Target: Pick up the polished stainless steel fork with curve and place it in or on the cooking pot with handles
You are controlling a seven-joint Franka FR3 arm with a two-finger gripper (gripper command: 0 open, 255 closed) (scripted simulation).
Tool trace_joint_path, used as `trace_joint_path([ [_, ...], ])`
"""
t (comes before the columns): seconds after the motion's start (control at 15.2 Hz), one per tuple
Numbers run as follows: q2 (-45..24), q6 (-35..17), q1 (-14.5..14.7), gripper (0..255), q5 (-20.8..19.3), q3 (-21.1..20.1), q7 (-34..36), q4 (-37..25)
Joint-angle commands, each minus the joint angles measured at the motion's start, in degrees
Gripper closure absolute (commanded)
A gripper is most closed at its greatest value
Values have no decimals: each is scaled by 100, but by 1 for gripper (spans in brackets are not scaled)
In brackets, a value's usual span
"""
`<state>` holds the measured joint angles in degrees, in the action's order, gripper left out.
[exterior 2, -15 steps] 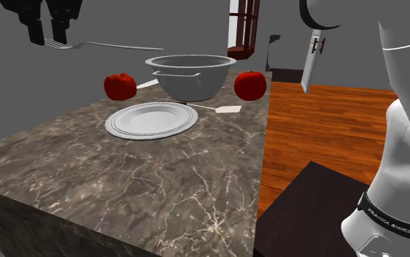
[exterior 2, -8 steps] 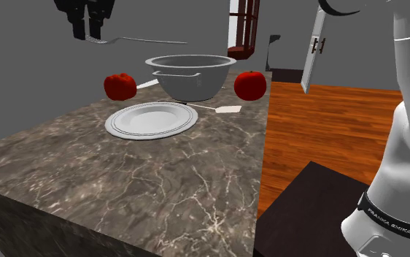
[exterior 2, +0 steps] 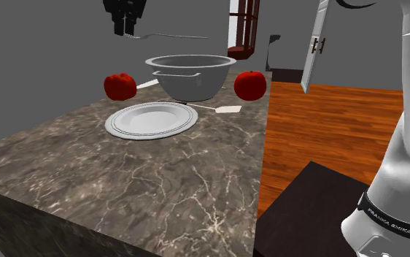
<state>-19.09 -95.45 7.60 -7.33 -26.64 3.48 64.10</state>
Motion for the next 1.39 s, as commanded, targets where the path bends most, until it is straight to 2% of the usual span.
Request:
trace_joint_path([
  [0.0,115,-35,-238,255,131,53,-265,140],
  [0.33,27,86,-678,255,288,215,-874,-57],
  [0.66,-279,337,-1035,255,354,372,-1440,-578],
  [0.99,-903,810,-1271,255,303,516,-1957,-1627],
  [1.06,-1289,1112,-1278,255,238,576,-2131,-2300],
  [1.32,-812,454,-1525,255,401,540,-2175,-1158],
])
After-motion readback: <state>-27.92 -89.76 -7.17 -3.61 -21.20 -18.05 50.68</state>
